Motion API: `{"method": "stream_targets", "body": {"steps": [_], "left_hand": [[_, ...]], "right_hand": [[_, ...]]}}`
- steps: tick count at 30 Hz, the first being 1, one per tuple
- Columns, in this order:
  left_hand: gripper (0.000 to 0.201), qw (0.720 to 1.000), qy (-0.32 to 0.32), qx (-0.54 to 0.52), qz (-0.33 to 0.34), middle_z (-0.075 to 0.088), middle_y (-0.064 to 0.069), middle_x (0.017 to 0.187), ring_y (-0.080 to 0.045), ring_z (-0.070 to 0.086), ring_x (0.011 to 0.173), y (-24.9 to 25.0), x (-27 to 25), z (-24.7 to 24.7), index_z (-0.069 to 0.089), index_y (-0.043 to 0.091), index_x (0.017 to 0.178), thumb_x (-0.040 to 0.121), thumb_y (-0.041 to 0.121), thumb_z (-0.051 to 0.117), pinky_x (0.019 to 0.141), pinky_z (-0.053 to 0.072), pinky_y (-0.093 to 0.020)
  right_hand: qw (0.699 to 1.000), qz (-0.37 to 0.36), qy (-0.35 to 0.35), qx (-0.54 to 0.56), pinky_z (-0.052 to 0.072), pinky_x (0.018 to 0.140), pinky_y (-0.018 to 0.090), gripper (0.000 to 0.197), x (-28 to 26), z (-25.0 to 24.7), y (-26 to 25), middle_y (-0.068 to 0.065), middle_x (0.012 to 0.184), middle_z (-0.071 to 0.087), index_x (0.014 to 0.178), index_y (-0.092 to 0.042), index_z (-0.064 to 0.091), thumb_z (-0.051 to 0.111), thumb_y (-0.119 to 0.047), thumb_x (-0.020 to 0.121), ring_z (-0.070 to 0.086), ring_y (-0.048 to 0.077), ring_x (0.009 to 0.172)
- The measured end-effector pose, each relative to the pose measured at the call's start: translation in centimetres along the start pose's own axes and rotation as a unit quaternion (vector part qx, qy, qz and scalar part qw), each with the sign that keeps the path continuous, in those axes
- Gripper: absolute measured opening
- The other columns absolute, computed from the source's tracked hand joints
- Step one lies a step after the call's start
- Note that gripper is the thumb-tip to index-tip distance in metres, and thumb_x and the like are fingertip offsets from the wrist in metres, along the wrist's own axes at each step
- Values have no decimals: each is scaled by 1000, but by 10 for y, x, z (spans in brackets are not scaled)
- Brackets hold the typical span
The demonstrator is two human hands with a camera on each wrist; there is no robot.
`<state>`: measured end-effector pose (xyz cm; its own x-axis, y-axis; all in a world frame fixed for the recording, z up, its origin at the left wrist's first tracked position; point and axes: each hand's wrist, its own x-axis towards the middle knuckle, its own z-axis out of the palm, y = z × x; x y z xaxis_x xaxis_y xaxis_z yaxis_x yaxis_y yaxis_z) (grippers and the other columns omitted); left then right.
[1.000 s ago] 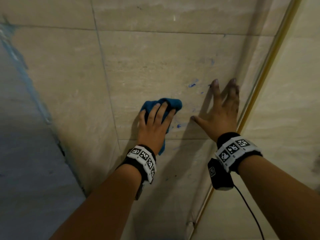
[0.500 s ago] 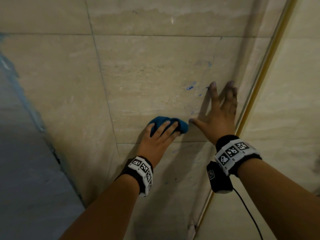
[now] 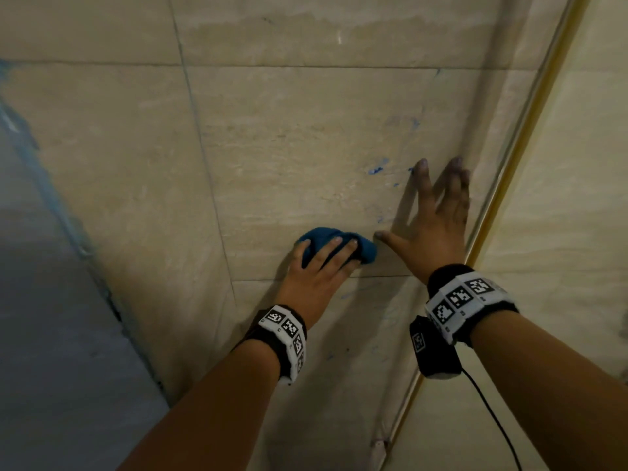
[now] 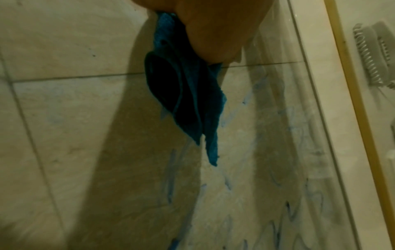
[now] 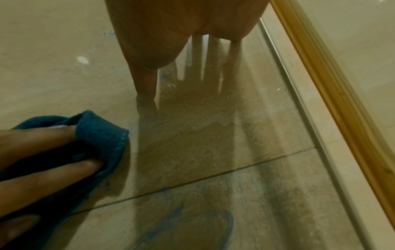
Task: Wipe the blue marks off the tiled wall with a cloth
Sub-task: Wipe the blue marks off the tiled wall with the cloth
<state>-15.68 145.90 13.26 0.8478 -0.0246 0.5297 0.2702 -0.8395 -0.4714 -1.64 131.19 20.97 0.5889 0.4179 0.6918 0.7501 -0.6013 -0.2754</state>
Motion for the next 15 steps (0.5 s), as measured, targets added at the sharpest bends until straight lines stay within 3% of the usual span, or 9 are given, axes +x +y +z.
{"method": "stream_targets", "body": {"steps": [2,3,5,6,7,9,11,12,15], "left_hand": [[78,999,-53,-6,-7,32,1,153,-23,23,138,-2,-7,-3,49,27,139,68,17,79,107,18,-53],[79,996,-84,-3,-13,24,2,157,-24,16,142,-2,-8,-8,41,28,144,74,18,76,110,15,-54],[76,986,-167,-5,4,-23,3,153,-26,-14,146,-6,-8,-17,5,28,153,94,13,50,115,0,-54],[74,979,-204,-5,6,-40,3,142,-25,-23,143,-8,-8,-20,-12,27,151,99,9,38,115,-6,-52],[75,973,-230,-13,-13,-46,3,135,-24,-25,142,-10,-9,-23,-23,26,146,99,7,32,114,-9,-51],[83,983,-168,-30,-70,-38,3,144,-26,-21,143,-14,-8,-27,-23,25,143,95,7,42,115,-5,-51],[89,980,-104,-63,-156,-16,1,159,-26,-15,143,-18,-6,-33,-6,26,151,89,10,57,116,2,-52],[87,974,-123,-66,-181,-16,-2,160,-26,-18,143,-21,-5,-35,-8,27,152,92,13,54,116,1,-50],[84,948,-168,-66,-263,-29,-6,155,-27,-23,143,-27,3,-42,-34,30,138,100,24,41,116,-4,-48]], "right_hand": [[1000,3,-4,-3,1,117,50,121,1,-1,0,17,156,-18,150,-32,-9,77,-53,68,-16,31,143],[1000,4,-5,-6,1,117,50,121,0,-1,0,16,156,-18,150,-32,-10,77,-53,68,-16,31,143],[1000,6,-7,-9,1,117,50,121,0,-1,-1,16,156,-19,149,-33,-11,76,-54,69,-16,31,143],[1000,6,-10,-10,1,117,50,120,0,-2,-1,16,156,-20,149,-33,-12,76,-54,69,-16,32,143],[1000,7,-14,-11,0,117,49,120,0,-2,-2,15,156,-20,149,-33,-12,75,-54,70,-17,31,143],[1000,9,-20,-11,-1,118,48,120,1,-3,-2,15,155,-22,148,-33,-14,74,-54,71,-18,31,143],[1000,10,-22,-12,-3,117,47,120,1,-4,-3,14,155,-23,147,-34,-17,74,-54,71,-19,30,143],[1000,10,-23,-11,-3,117,47,121,1,-4,-3,14,155,-23,147,-35,-18,74,-54,71,-19,30,143],[1000,10,-21,-9,-5,116,46,122,1,-3,-3,14,155,-23,146,-36,-20,74,-55,71,-20,28,142]]}}
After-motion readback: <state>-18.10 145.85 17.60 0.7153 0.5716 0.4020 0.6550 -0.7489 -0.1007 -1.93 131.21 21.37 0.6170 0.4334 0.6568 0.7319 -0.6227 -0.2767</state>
